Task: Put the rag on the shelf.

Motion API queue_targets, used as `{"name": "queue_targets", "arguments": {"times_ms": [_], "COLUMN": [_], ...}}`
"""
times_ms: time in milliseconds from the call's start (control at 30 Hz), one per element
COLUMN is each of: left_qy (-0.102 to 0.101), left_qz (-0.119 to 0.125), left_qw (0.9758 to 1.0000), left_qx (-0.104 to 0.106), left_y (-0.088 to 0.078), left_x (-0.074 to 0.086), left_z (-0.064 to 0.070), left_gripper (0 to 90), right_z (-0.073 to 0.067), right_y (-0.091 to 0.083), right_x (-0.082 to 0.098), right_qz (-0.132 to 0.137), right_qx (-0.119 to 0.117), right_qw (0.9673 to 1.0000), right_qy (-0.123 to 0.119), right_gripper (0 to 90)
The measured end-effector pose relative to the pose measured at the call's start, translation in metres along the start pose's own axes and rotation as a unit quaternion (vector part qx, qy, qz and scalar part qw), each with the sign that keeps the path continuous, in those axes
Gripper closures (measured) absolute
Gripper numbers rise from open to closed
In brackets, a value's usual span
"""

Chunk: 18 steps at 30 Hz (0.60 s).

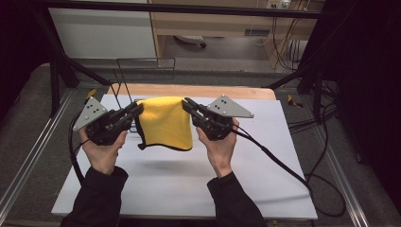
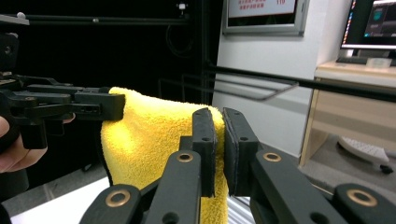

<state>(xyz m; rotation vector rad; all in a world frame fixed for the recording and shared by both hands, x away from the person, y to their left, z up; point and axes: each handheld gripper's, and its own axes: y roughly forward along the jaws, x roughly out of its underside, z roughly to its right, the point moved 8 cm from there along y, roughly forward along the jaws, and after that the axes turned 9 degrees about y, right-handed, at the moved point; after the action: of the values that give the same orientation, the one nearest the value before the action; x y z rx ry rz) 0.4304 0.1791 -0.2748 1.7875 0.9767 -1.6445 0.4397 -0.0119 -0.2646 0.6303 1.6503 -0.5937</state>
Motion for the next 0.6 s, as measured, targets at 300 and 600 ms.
{"name": "queue_targets", "arguments": {"times_ms": [300,600], "left_qy": [-0.006,-0.009], "left_qz": [0.022,0.047], "left_qw": [0.9996,0.9986], "left_qx": [-0.017,-0.023], "left_y": [-0.003,-0.005], "left_x": [-0.019,-0.037], "left_z": [-0.016,-0.028], "left_gripper": [80.6,80.6], "right_z": [-0.008,-0.015], "right_y": [0.011,0.021], "right_x": [-0.021,-0.042], "right_qz": [0.021,0.043], "right_qx": [0.002,0.003], "right_qw": [0.9998,0.9990], "right_qy": [-0.006,-0.013], "right_gripper": [84.7,84.7]}}
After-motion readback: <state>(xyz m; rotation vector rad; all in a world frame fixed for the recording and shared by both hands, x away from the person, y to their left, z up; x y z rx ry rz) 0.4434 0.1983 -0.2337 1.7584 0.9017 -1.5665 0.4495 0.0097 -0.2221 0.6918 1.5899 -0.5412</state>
